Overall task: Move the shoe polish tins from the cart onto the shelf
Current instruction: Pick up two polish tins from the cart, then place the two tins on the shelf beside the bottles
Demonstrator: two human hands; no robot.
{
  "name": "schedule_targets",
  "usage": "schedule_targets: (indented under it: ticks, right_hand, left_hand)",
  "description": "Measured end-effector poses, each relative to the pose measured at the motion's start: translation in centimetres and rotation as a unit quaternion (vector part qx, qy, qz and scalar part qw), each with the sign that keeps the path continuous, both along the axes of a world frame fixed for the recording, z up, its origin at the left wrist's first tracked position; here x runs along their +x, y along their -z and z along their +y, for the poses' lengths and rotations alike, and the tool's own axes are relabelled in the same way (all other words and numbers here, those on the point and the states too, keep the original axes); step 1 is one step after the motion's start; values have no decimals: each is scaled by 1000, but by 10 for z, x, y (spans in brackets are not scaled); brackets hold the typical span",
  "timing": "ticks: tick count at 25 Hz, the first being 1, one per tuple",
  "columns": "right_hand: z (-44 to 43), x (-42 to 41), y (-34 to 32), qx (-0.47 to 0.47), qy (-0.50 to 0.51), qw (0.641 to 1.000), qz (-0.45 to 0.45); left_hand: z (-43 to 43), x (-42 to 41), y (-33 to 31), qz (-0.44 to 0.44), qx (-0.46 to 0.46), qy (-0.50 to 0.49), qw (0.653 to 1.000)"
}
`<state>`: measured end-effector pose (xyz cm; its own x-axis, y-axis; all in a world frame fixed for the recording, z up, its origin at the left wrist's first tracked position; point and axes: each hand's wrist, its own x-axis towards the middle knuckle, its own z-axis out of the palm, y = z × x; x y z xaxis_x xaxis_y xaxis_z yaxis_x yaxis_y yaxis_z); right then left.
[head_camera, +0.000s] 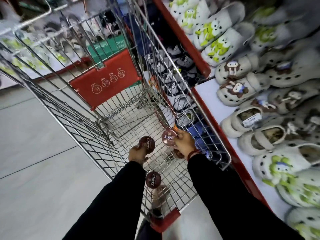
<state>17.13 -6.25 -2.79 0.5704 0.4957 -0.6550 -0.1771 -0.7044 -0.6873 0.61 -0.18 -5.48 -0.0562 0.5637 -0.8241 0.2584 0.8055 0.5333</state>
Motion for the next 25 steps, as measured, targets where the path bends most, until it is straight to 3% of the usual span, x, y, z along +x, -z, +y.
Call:
schedule_targets:
  ticks: [4, 14, 20, 25]
  right_hand:
    - [-28, -2, -74, 70, 56, 995, 53]
    - [-153, 9, -288, 260, 197, 945, 35]
    - [-254, 28, -377, 337, 215, 915, -51]
    - [-342, 51, -435, 388, 281, 870, -116]
  left_hand:
    - [-12, -1, -73, -91, 35, -10, 995]
    - [-87, 26, -282, -243, 172, 56, 953]
    - [-152, 62, -376, -320, 228, 167, 904]
    - [-209, 115, -436, -360, 245, 262, 861]
